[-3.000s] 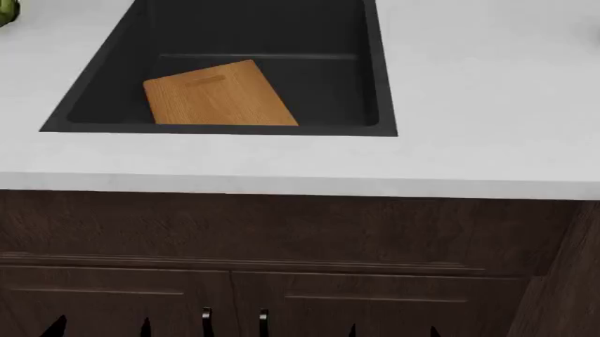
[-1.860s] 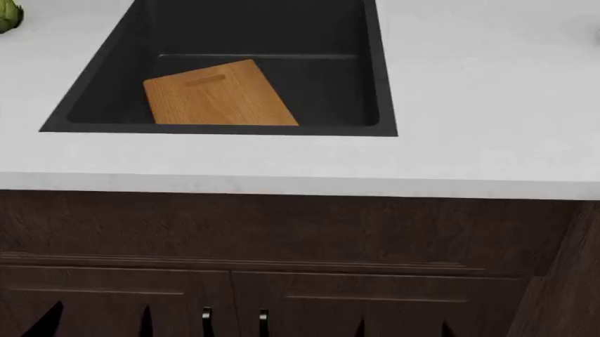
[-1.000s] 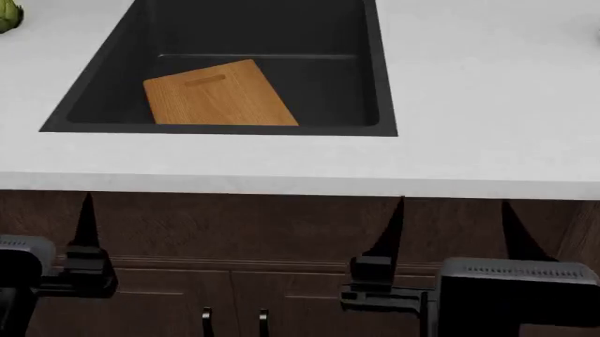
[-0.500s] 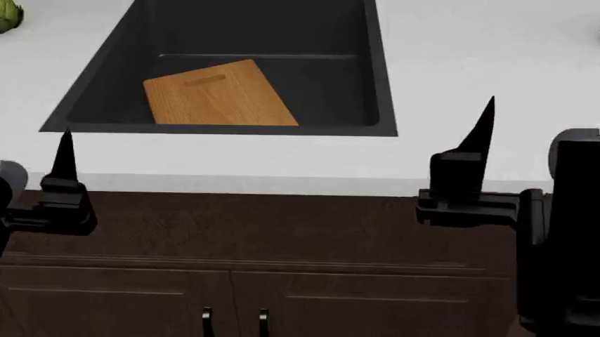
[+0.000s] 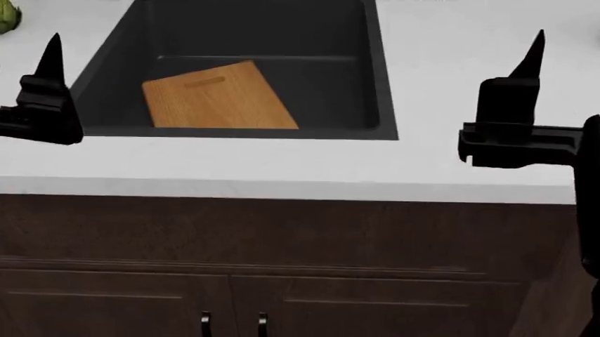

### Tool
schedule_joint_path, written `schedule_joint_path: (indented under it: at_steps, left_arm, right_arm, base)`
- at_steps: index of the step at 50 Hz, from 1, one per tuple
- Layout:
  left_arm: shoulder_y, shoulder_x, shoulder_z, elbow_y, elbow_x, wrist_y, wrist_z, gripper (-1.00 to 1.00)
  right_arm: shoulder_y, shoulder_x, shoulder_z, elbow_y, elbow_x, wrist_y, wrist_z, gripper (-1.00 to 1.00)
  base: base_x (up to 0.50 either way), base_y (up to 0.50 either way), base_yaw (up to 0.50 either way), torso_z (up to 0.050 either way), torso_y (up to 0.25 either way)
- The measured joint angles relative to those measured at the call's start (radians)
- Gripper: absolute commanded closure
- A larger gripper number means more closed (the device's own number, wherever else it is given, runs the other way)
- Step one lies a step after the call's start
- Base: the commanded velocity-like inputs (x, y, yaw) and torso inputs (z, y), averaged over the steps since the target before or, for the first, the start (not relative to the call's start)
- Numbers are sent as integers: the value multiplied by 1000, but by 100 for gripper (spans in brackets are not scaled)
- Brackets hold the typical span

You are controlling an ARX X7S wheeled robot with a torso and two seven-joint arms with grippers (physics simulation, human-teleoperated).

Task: Pick the bottled drink from the counter and place it in the sink

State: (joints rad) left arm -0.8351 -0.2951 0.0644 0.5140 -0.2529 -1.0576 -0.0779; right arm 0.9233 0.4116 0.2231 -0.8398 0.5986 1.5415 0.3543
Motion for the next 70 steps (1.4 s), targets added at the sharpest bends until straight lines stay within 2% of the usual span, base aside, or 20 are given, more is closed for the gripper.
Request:
schedule_joint_path:
  at_steps: [19, 34, 49, 59, 70]
  left_arm:
    - [-31, -2, -6, -8, -16, -25, 1, -100]
    - [-26, -1, -6, -9, -25, -24, -1, -100]
    - [-11, -2, -10, 3, -35, -30, -7, -100]
    - [-4, -5, -8, 3, -36, -28, -12, -100]
    - [16, -14, -13, 36, -31, -71, -40, -100]
  right_arm:
    - [19, 7, 53, 28, 163, -16, 75, -100]
    - [8, 5, 58, 40, 212, -40, 102, -100]
    - [-15, 12, 60, 44, 236, -69, 117, -100]
    - [-29, 14, 67, 47, 250, -81, 130, -100]
    - [-45, 17, 70, 51, 260, -96, 140, -100]
  base:
    - [420, -23, 0, 0, 0]
    - [477, -228, 0, 0, 0]
    - [459, 89, 0, 0, 1]
    - [279, 14, 0, 0, 1]
    - [0, 0, 0, 0, 1]
